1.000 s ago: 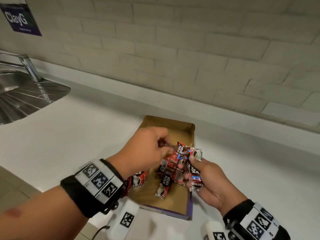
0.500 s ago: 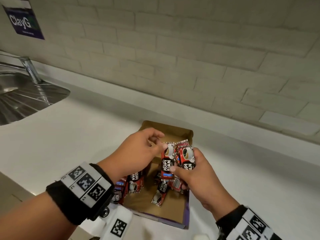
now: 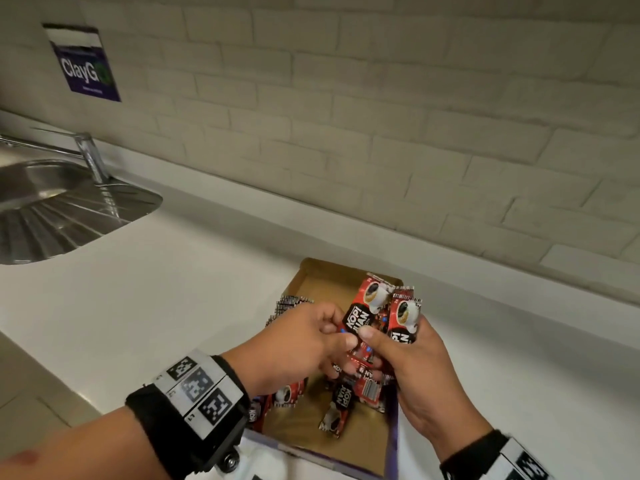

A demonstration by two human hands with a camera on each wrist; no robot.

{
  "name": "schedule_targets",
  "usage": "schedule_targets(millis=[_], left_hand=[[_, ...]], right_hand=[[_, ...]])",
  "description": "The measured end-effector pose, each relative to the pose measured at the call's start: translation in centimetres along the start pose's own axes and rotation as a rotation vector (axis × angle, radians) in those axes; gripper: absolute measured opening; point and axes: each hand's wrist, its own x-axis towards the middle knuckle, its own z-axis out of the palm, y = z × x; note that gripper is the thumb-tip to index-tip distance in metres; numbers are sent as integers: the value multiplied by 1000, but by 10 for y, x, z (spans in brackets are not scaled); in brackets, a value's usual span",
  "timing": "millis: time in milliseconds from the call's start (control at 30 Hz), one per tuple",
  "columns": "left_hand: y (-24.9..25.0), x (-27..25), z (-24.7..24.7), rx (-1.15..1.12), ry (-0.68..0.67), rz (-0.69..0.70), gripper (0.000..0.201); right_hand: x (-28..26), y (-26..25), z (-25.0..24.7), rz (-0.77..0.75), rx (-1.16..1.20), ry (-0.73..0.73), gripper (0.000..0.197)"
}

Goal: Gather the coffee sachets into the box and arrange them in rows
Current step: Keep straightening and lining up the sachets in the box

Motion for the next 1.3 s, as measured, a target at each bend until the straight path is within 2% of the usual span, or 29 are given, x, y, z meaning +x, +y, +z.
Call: schedule_targets(millis=[67,167,267,367,467,533,600,733,867,967,1067,1200,1300], left_hand=[[2,0,-4,9,11,-10,9],[4,-2,-14,111,38,-39,7],[5,-4,-25,51,55,-48,7],[9,-3,-34,-78,104,-8,6],[15,-2,-38,-235,144,45,11],[16,-2,-42,-225,169,65,12],[14,0,-47,-182,243,82,9],[3,0,-63,36,386,33,4],[-19,-2,-64,452,284,-92,11],[-34,0,-55,755,178,-132,10],[-43,3,-51,859,125,-164,7],[-49,5,-50,955,118,-197,5],[-49,9,-53,985,120,-205,5]], right_hand=[[-1,-4,-3,-11,-12,4,33],[3,-13,-14,-46,-38,85,30],[0,-19,-23,-86,-112,150,27],[-7,-20,-21,-31,-183,110,21],[-11,-17,-12,19,-339,29,25],[-11,-13,-8,52,-384,10,25],[-10,-13,-11,74,-395,25,16],[-10,-9,-26,115,-391,84,10],[-13,-1,-33,143,-389,98,10],[-17,3,-30,167,-418,84,11],[-20,5,-29,182,-422,60,12],[-22,4,-28,211,-374,59,6],[-22,6,-27,237,-339,48,9]])
